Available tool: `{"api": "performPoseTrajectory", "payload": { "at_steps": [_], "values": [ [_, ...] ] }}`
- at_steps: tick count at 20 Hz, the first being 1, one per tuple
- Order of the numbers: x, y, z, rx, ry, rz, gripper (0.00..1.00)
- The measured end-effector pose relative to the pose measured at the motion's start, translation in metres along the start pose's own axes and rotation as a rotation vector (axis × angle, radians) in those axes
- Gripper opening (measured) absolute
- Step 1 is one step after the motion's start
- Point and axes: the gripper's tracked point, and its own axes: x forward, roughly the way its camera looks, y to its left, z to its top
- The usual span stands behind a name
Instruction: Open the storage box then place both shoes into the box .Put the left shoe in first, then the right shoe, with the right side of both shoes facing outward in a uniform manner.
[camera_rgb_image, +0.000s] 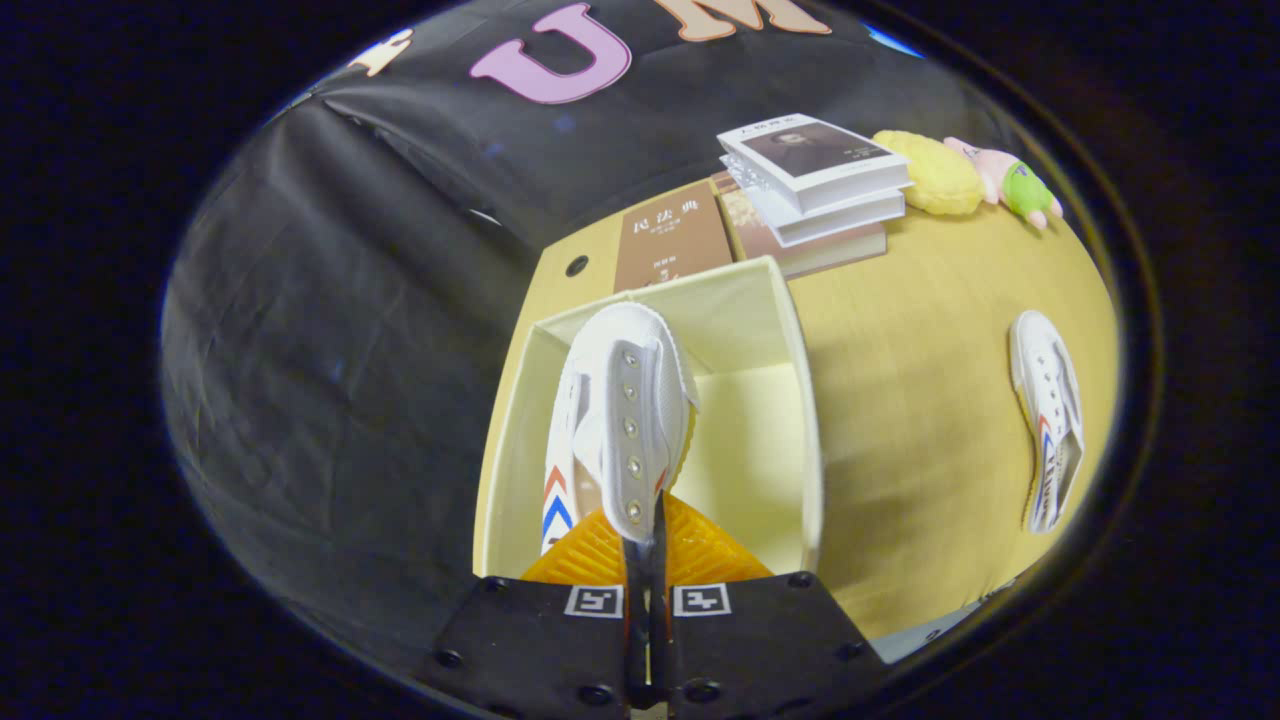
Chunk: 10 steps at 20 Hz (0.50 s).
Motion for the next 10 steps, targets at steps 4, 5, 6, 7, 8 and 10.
{"api": "performPoseTrajectory", "payload": {
  "at_steps": [4, 5, 6, 7, 8, 10],
  "values": [
    [0.025, 0.003, -0.014, -0.011, 0.043, -0.051, 0.04],
    [0.03, 0.004, -0.019, -0.012, 0.052, -0.062, 0.04],
    [0.035, 0.004, -0.022, -0.008, 0.058, -0.072, 0.04],
    [0.039, 0.006, -0.025, -0.006, 0.068, -0.079, 0.04],
    [0.043, 0.008, -0.028, -0.005, 0.076, -0.082, 0.04],
    [0.047, 0.009, -0.029, -0.012, 0.078, -0.099, 0.04]
  ]
}}
